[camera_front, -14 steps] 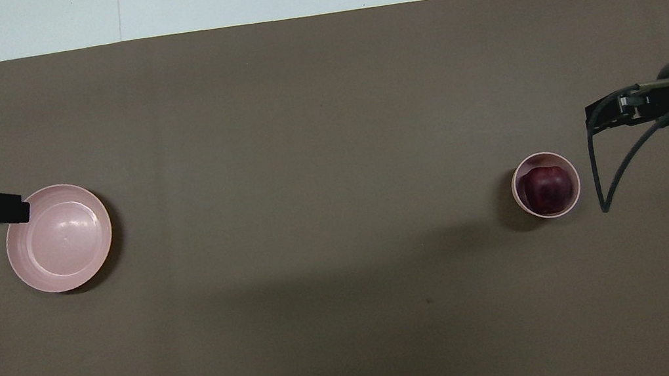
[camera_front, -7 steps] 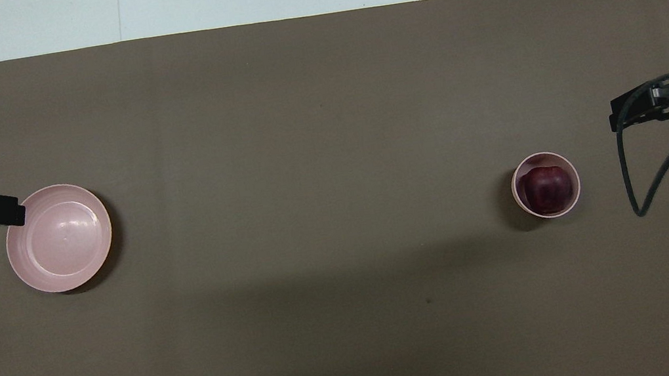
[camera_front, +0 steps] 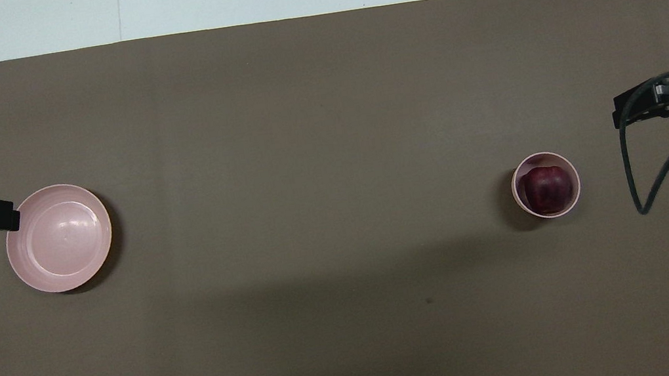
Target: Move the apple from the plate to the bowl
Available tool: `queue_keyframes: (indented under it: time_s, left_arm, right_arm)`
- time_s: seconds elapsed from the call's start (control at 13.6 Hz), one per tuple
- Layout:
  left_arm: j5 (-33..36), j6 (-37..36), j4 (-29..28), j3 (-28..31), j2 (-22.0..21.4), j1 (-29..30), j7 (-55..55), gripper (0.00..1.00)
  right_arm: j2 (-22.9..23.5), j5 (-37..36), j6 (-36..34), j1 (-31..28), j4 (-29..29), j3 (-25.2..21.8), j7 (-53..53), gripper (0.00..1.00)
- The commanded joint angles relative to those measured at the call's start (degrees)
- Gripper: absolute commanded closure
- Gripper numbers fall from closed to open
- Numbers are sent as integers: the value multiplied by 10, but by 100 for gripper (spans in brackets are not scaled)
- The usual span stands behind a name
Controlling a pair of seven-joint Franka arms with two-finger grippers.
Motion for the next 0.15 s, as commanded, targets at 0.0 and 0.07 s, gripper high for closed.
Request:
queue_keyframes:
  time_s: [0.0, 0.07]
  left_arm:
    - [7, -7, 9, 2, 1, -5, 0, 0]
    - [7, -7, 8, 2, 0, -4, 5, 0]
  right_arm:
    - [0, -1, -14, -8, 10, 6, -6, 0]
    - [-1, 0, -13, -8, 10, 6, -6, 0]
